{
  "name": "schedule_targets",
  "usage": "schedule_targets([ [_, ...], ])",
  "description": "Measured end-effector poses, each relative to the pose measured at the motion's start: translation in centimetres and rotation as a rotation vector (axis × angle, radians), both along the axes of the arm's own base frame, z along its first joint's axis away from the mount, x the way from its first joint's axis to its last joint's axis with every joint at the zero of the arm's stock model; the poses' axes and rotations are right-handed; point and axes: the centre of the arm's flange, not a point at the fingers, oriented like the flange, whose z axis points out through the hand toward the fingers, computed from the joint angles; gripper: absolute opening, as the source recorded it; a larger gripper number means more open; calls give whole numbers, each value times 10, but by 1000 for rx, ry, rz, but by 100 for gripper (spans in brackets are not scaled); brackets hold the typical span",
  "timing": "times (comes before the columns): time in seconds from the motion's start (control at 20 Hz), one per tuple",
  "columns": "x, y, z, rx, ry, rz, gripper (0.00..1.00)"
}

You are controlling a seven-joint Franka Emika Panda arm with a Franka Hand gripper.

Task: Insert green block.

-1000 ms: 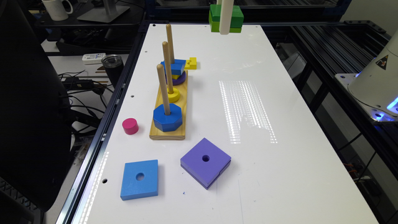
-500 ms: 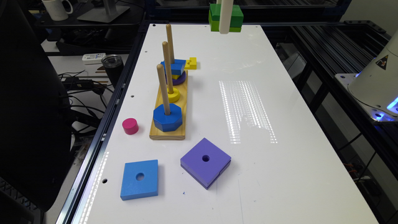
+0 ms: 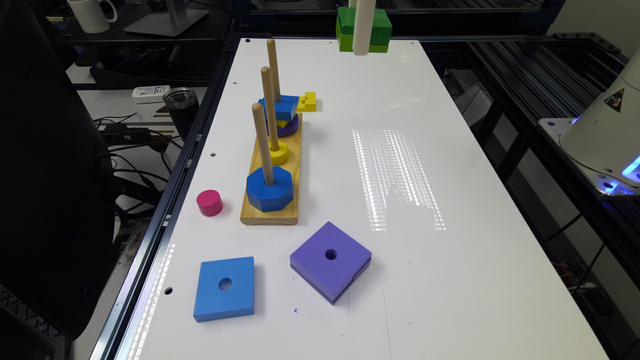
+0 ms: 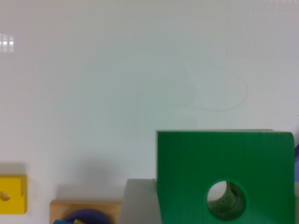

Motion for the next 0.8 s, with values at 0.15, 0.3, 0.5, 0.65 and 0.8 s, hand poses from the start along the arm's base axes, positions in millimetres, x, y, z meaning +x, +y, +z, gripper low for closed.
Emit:
schedule_targets([
  [0.15, 0, 0, 0, 0, 0, 0, 0],
  [0.3, 0, 0, 0, 0, 0, 0, 0],
  [0.5, 0, 1, 0, 0, -2, 2, 0],
  [0.65, 1, 3, -1, 0, -4, 4, 0],
  [0.8, 1, 6, -1, 0, -8, 6, 0],
])
